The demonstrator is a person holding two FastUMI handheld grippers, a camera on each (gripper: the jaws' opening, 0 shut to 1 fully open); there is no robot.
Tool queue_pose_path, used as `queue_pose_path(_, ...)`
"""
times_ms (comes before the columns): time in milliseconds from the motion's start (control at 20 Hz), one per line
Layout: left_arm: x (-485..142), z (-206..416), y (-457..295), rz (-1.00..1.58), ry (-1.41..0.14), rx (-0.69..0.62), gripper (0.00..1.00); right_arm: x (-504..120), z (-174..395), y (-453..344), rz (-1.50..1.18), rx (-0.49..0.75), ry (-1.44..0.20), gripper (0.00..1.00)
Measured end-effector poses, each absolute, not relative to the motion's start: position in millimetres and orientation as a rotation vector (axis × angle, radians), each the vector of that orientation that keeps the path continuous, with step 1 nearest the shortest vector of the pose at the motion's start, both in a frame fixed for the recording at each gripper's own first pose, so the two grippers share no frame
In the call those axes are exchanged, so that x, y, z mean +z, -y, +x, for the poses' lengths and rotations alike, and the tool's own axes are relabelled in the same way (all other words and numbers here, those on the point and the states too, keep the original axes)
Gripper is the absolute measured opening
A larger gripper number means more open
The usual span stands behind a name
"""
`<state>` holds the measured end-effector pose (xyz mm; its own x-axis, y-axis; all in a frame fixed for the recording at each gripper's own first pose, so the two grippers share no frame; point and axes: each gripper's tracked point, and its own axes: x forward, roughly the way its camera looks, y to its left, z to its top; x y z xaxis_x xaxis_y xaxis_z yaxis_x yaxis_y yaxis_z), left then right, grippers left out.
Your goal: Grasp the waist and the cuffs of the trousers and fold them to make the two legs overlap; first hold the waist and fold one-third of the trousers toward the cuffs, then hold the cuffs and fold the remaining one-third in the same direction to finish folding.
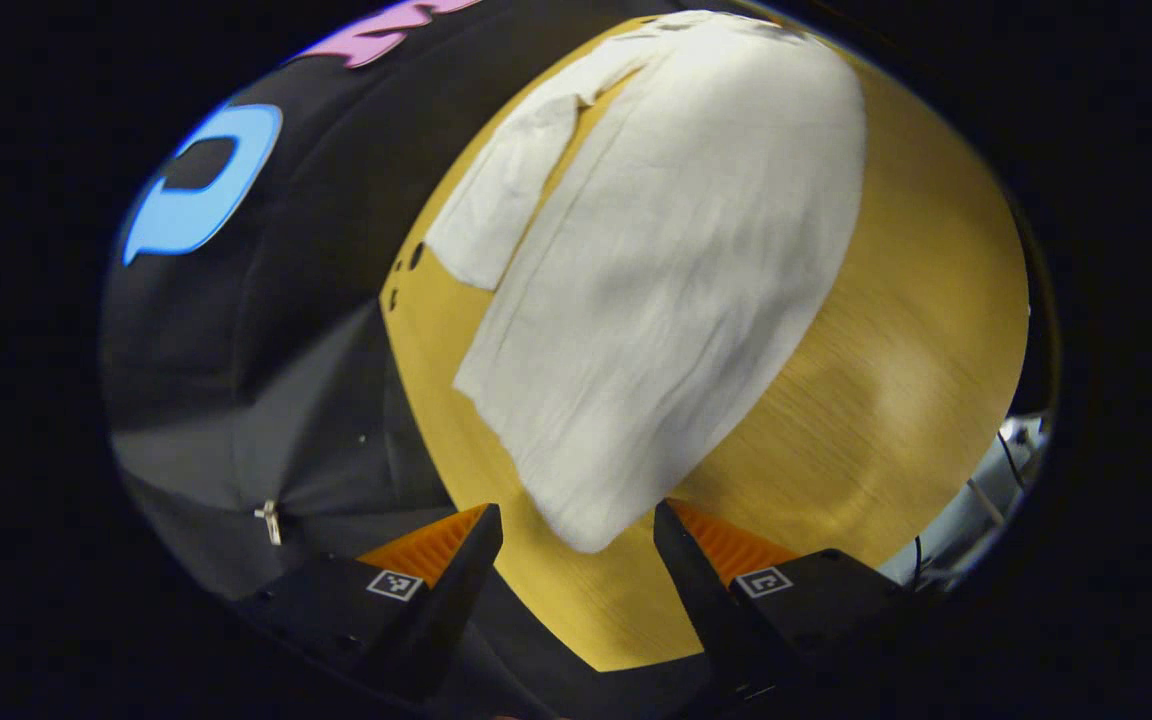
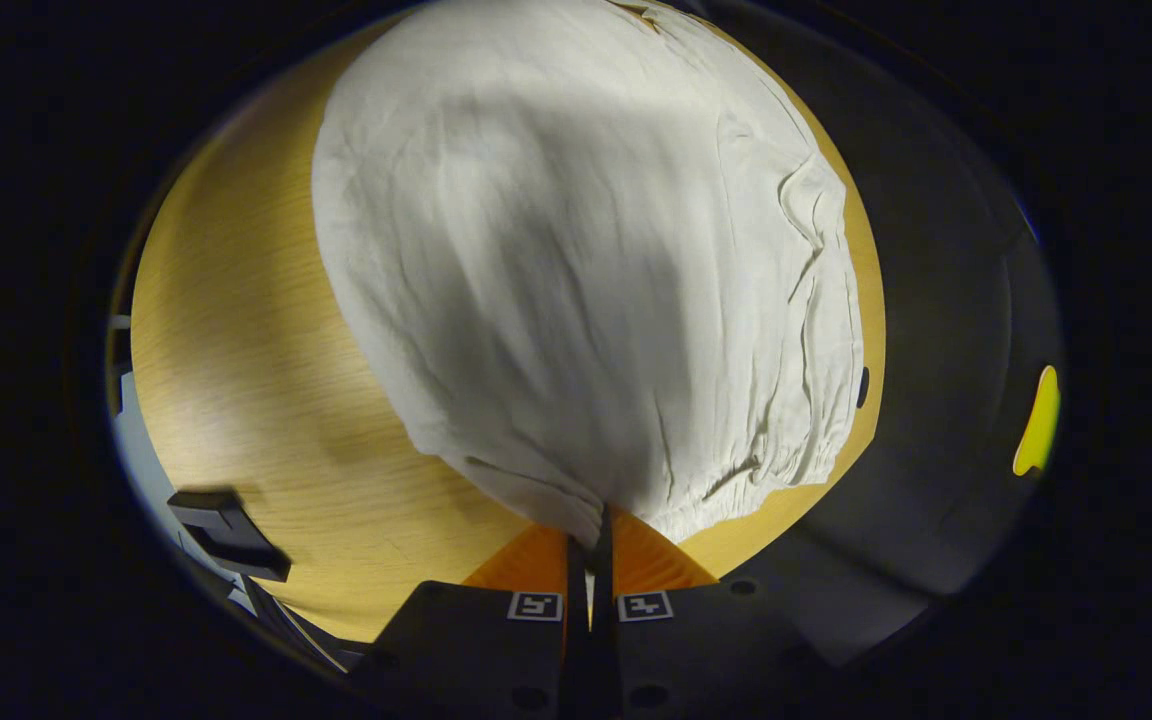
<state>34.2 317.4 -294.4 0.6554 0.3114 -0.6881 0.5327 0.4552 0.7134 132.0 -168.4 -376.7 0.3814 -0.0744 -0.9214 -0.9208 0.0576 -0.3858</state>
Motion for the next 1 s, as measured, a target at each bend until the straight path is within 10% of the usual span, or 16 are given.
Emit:
queue_pose_path(350, -300.7, 76.2, -303.2, 1.248, -0.894, -0.338, 0.74, -375.8, 132.0, 167.4, -1.395, 0.836, -0.969, 0.05)
queue_pose_path(650, -311.4, 76.2, -295.9, 1.187, -0.962, -0.391, 0.16, -375.5, 132.5, 167.0, -1.372, 0.827, -0.976, 0.05)
queue_pose_path(1000, -306.6, 76.1, -293.2, 1.172, -0.943, -0.312, 0.05, -371.6, 135.2, 171.0, -1.369, 0.774, -0.983, 0.05)
